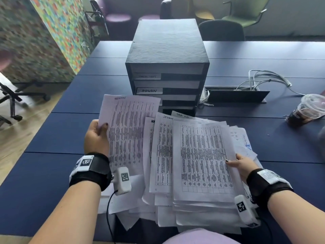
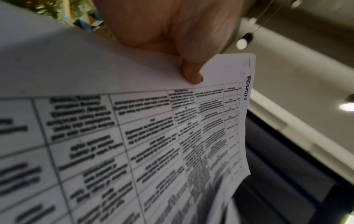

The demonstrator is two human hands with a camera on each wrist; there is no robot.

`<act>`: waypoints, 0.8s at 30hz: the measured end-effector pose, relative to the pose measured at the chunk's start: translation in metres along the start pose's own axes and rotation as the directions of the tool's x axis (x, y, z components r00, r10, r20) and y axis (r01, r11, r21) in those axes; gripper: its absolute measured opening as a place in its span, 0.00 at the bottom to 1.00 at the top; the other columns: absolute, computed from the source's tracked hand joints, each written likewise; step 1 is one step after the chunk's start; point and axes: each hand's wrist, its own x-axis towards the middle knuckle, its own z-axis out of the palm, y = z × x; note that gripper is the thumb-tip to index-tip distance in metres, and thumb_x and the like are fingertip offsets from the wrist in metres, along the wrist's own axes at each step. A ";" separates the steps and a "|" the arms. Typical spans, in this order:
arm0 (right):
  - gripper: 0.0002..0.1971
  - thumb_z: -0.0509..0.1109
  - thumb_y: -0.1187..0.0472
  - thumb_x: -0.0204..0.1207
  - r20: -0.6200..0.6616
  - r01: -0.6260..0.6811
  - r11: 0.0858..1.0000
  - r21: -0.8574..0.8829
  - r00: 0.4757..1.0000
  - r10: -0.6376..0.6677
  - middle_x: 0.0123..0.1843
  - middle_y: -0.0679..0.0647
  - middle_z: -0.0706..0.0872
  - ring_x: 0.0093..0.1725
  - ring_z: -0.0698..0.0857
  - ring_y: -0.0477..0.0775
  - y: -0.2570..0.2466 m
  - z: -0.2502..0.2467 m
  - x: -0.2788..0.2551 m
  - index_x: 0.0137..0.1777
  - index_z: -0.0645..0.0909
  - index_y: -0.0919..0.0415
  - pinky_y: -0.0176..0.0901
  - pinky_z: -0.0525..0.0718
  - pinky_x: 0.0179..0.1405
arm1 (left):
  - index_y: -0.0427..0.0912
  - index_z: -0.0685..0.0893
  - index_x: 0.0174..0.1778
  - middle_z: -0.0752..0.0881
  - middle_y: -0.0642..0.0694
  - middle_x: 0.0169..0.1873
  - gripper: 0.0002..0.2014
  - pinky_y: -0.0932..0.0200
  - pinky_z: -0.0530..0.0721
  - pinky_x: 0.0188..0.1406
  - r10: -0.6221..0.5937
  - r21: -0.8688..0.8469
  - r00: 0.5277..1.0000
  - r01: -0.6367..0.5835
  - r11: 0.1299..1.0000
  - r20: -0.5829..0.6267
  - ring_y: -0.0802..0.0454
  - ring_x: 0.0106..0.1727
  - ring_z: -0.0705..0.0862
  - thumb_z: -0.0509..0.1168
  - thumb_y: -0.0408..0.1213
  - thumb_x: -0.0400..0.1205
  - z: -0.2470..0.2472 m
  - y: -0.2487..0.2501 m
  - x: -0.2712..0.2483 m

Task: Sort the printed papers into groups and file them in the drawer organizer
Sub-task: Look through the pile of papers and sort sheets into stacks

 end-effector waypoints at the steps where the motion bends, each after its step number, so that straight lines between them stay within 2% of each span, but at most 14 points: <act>1: 0.12 0.64 0.78 0.75 0.005 0.008 1.000 0.020 1.000 -0.008 0.45 0.63 0.85 0.45 0.82 0.62 0.000 0.000 -0.002 0.56 0.77 0.67 0.60 0.81 0.53 | 0.39 0.77 0.47 0.81 0.42 0.38 0.07 0.56 0.67 0.30 0.032 -0.004 0.999 -0.032 0.999 -0.044 0.47 0.37 0.76 0.60 0.39 0.85 -0.003 0.008 0.004; 2: 0.13 0.64 0.79 0.75 0.004 0.022 0.999 0.037 1.000 -0.023 0.45 0.63 0.84 0.43 0.82 0.62 0.000 -0.001 -0.004 0.57 0.76 0.67 0.57 0.82 0.48 | 0.36 0.77 0.50 0.81 0.42 0.40 0.09 0.58 0.66 0.34 0.064 0.001 0.992 -0.065 0.998 -0.105 0.48 0.39 0.76 0.60 0.39 0.85 -0.006 0.016 0.008; 4: 0.15 0.64 0.79 0.75 -0.010 0.060 0.996 0.066 0.998 -0.060 0.45 0.63 0.84 0.42 0.82 0.61 0.000 -0.002 -0.006 0.59 0.75 0.66 0.55 0.82 0.47 | 0.33 0.77 0.54 0.81 0.43 0.43 0.12 0.63 0.68 0.38 0.122 -0.003 0.965 -0.126 0.992 -0.234 0.52 0.42 0.76 0.59 0.40 0.86 -0.011 0.036 0.013; 6: 0.16 0.64 0.78 0.75 -0.025 0.091 0.991 0.096 0.996 -0.089 0.44 0.61 0.85 0.42 0.82 0.60 0.001 -0.003 -0.005 0.60 0.75 0.65 0.53 0.84 0.48 | 0.31 0.76 0.55 0.81 0.45 0.44 0.12 0.69 0.70 0.38 0.180 -0.064 0.937 -0.208 0.976 -0.300 0.65 0.37 0.76 0.58 0.39 0.86 -0.014 0.055 0.016; 7: 0.16 0.64 0.78 0.75 -0.042 0.103 0.989 0.103 0.994 -0.099 0.42 0.59 0.86 0.42 0.82 0.60 0.002 -0.004 -0.004 0.60 0.75 0.64 0.51 0.85 0.46 | 0.31 0.76 0.56 0.80 0.47 0.44 0.12 0.76 0.70 0.38 0.201 -0.087 0.927 -0.239 0.967 -0.317 0.72 0.35 0.76 0.57 0.38 0.86 -0.015 0.062 0.017; 9: 0.15 0.63 0.78 0.75 -0.082 0.123 0.985 0.120 0.990 -0.114 0.34 0.52 0.89 0.41 0.82 0.58 0.003 -0.007 -0.001 0.58 0.77 0.63 0.48 0.85 0.44 | 0.29 0.76 0.57 0.79 0.50 0.42 0.12 0.85 0.67 0.39 0.236 -0.124 0.910 -0.293 0.948 -0.341 0.83 0.36 0.75 0.56 0.35 0.86 -0.017 0.076 0.018; 11: 0.14 0.62 0.79 0.76 -0.111 0.135 0.979 0.155 0.987 -0.119 0.29 0.47 0.89 0.38 0.83 0.57 0.003 -0.012 -0.001 0.53 0.79 0.61 0.48 0.84 0.42 | 0.27 0.76 0.55 0.78 0.50 0.40 0.12 0.84 0.67 0.40 0.258 -0.147 0.900 -0.325 0.934 -0.351 0.83 0.36 0.74 0.57 0.34 0.86 -0.017 0.084 0.016; 13: 0.15 0.61 0.78 0.76 -0.116 0.117 0.968 0.222 0.989 -0.093 0.30 0.48 0.89 0.32 0.86 0.53 0.002 -0.017 -0.004 0.51 0.80 0.57 0.50 0.86 0.39 | 0.27 0.76 0.54 0.78 0.50 0.38 0.12 0.83 0.68 0.37 0.245 -0.142 0.917 -0.301 0.943 -0.316 0.81 0.35 0.75 0.58 0.35 0.86 -0.013 0.085 0.012; 16: 0.16 0.58 0.77 0.77 -0.070 0.082 0.924 0.374 0.996 -0.060 0.34 0.51 0.90 0.31 0.88 0.50 -0.002 -0.025 -0.009 0.52 0.80 0.57 0.49 0.88 0.37 | 0.30 0.77 0.54 0.80 0.49 0.41 0.11 0.83 0.68 0.35 0.194 -0.144 0.951 -0.233 0.962 -0.239 0.69 0.35 0.76 0.58 0.37 0.86 -0.004 0.076 0.004; 17: 0.15 0.58 0.77 0.77 -0.064 0.079 0.912 0.402 0.996 -0.058 0.35 0.51 0.91 0.31 0.89 0.50 -0.003 -0.027 -0.010 0.53 0.80 0.58 0.48 0.87 0.37 | 0.31 0.77 0.55 0.81 0.48 0.42 0.11 0.83 0.68 0.36 0.177 -0.159 0.955 -0.218 0.963 -0.237 0.70 0.35 0.77 0.58 0.37 0.86 -0.001 0.072 0.002; 19: 0.14 0.58 0.77 0.77 -0.058 0.083 0.900 0.428 0.996 -0.064 0.36 0.52 0.91 0.32 0.89 0.51 -0.006 -0.030 -0.011 0.56 0.78 0.61 0.50 0.87 0.39 | 0.31 0.78 0.56 0.81 0.50 0.42 0.10 0.83 0.69 0.38 0.125 -0.239 0.953 -0.194 0.952 -0.276 0.78 0.35 0.77 0.59 0.35 0.85 0.005 0.071 -0.001; 21: 0.16 0.58 0.76 0.77 -0.047 0.090 0.893 0.441 0.996 -0.077 0.37 0.54 0.91 0.34 0.89 0.52 -0.008 -0.031 -0.012 0.60 0.77 0.62 0.52 0.86 0.43 | 0.35 0.78 0.56 0.81 0.56 0.41 0.08 0.83 0.70 0.41 0.099 -0.313 0.946 -0.199 0.929 -0.310 0.83 0.36 0.76 0.60 0.34 0.85 0.008 0.077 -0.002; 23: 0.15 0.57 0.76 0.78 -0.007 0.077 0.884 0.461 0.997 -0.083 0.38 0.54 0.91 0.34 0.89 0.53 -0.011 -0.031 -0.015 0.58 0.78 0.62 0.55 0.87 0.40 | 0.40 0.76 0.55 0.79 0.60 0.41 0.04 0.82 0.72 0.42 0.130 -0.305 0.947 -0.222 0.926 -0.294 0.82 0.37 0.77 0.59 0.33 0.86 0.010 0.086 -0.001; 24: 0.15 0.56 0.76 0.78 0.015 0.062 0.876 0.479 0.997 -0.079 0.38 0.55 0.91 0.34 0.89 0.54 -0.013 -0.030 -0.017 0.56 0.79 0.61 0.55 0.88 0.38 | 0.40 0.75 0.53 0.80 0.58 0.40 0.03 0.81 0.72 0.41 0.151 -0.279 0.951 -0.227 0.933 -0.269 0.78 0.36 0.78 0.59 0.33 0.86 0.012 0.088 -0.001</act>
